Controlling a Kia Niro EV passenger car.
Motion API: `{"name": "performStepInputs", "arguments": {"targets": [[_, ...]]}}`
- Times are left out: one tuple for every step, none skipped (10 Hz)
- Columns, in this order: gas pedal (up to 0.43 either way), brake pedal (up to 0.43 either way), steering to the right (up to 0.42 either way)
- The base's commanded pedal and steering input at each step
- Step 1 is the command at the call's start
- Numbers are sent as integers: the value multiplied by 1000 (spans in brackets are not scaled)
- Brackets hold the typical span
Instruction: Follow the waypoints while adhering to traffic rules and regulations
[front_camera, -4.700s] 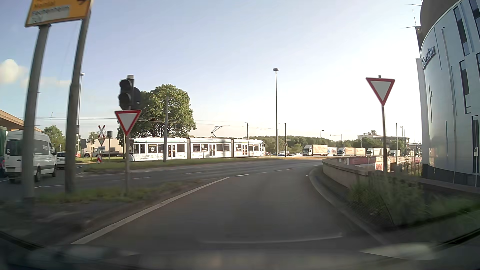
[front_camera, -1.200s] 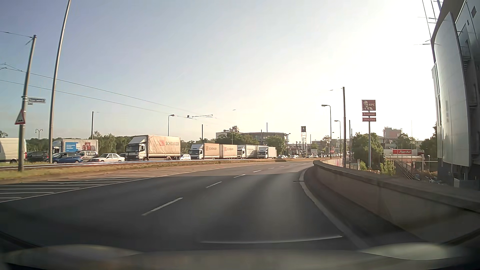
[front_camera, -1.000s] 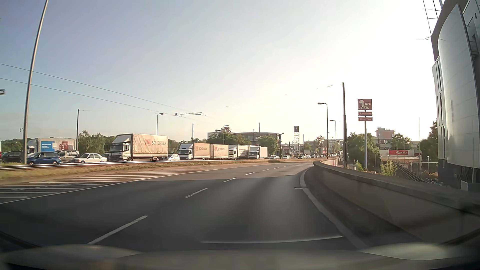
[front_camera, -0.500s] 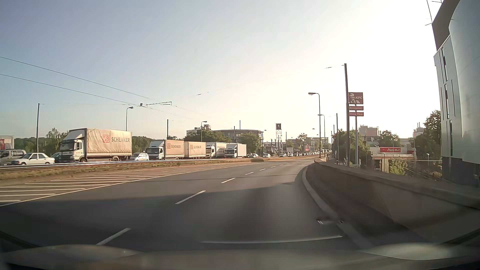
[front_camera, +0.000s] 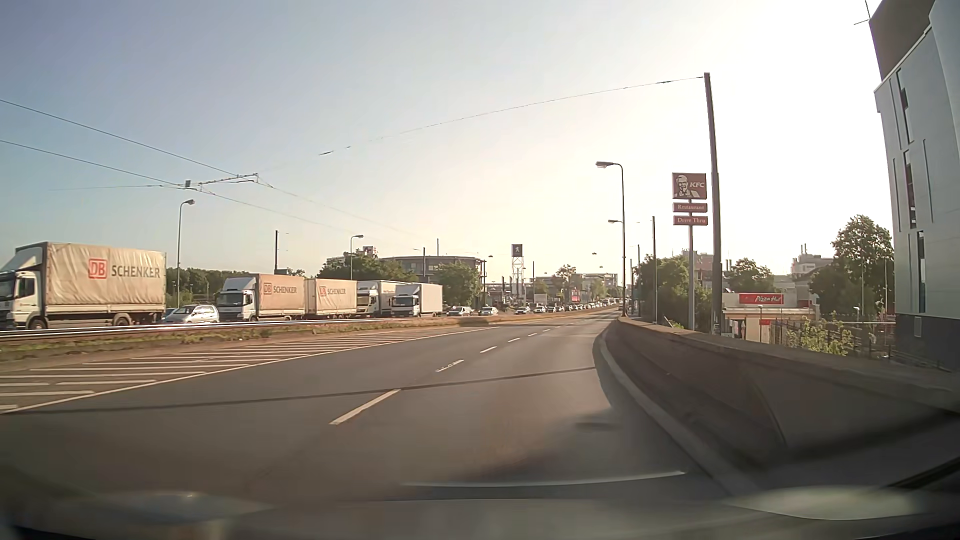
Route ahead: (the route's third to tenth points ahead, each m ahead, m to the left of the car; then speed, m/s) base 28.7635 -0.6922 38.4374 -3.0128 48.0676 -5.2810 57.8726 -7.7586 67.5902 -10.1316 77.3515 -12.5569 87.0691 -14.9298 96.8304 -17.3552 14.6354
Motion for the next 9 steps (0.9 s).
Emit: {"name": "performStepInputs", "arguments": {"targets": [[110, 0, 53], [0, 0, 51], [0, 0, 49], [0, 0, 48], [0, 0, 46], [0, 0, 43], [0, 0, 41], [0, 0, 41], [0, 0, 41]]}}
